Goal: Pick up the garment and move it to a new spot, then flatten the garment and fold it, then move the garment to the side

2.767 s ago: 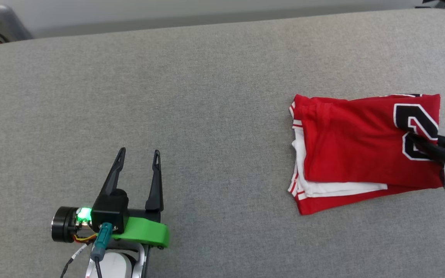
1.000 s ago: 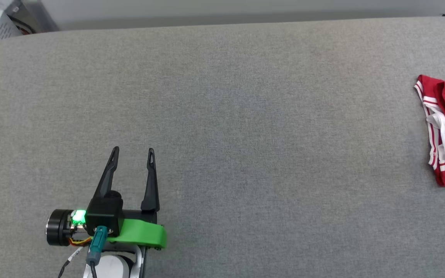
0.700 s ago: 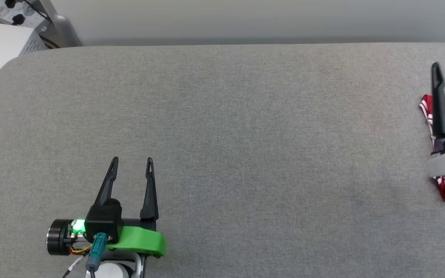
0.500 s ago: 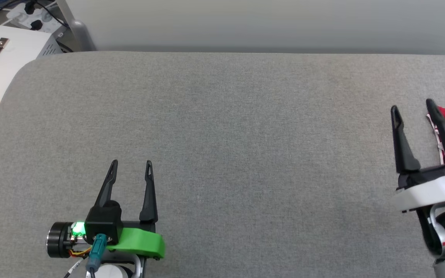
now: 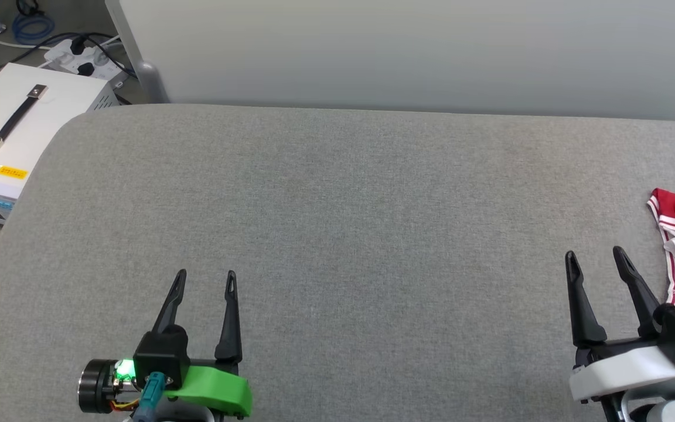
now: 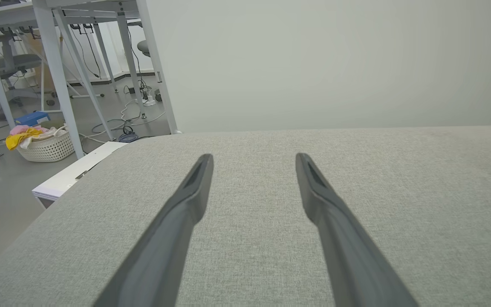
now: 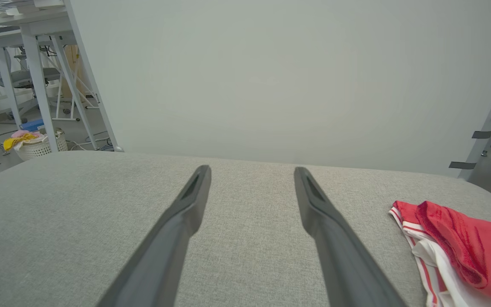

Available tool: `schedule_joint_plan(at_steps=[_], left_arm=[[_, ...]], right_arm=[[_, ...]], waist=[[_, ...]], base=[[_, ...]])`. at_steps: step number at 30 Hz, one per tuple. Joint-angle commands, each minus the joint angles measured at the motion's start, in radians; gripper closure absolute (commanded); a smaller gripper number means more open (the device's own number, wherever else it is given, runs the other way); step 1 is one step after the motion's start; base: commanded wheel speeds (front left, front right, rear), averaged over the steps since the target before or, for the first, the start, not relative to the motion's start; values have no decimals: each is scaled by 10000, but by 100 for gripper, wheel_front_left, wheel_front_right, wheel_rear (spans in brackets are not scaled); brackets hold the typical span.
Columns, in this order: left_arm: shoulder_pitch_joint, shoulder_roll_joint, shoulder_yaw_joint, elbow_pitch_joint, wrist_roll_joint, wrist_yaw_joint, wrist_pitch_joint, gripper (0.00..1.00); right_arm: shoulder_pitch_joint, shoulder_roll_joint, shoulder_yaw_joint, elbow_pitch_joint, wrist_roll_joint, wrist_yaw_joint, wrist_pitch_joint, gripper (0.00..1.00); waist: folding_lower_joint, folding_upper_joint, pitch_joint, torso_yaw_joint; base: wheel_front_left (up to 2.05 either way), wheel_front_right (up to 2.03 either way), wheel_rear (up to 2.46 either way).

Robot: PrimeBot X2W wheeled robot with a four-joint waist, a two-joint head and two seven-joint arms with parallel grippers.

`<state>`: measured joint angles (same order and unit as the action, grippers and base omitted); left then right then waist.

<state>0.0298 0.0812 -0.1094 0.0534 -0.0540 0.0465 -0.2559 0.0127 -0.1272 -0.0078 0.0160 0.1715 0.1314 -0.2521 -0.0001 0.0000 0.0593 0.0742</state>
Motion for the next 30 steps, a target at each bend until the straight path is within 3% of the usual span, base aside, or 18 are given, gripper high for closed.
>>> schedule_joint_plan(at_steps=[1,17,18,30], left_arm=[[163,-63,24,26,-90,-92,-59,0],[524,-130,113,33,-102,-347,-59,0],[380,-92,104,38,-28,-305,6,100],[319,-111,187,-10,21,-317,238,100]], right_arm=[[221,75,-60,-129,-82,-7,-76,0],[1269,524,-340,-817,-414,-7,-95,0],[1125,512,-310,-755,-308,0,-33,100],[1014,534,-270,-702,-404,-1,191,100]], waist=[[1,0,-119,57],[1,0,-407,66],[1,0,-410,66],[1,0,-428,-6]], base=[[0,0,0],[0,0,0],[0,0,0],[0,0,0]])
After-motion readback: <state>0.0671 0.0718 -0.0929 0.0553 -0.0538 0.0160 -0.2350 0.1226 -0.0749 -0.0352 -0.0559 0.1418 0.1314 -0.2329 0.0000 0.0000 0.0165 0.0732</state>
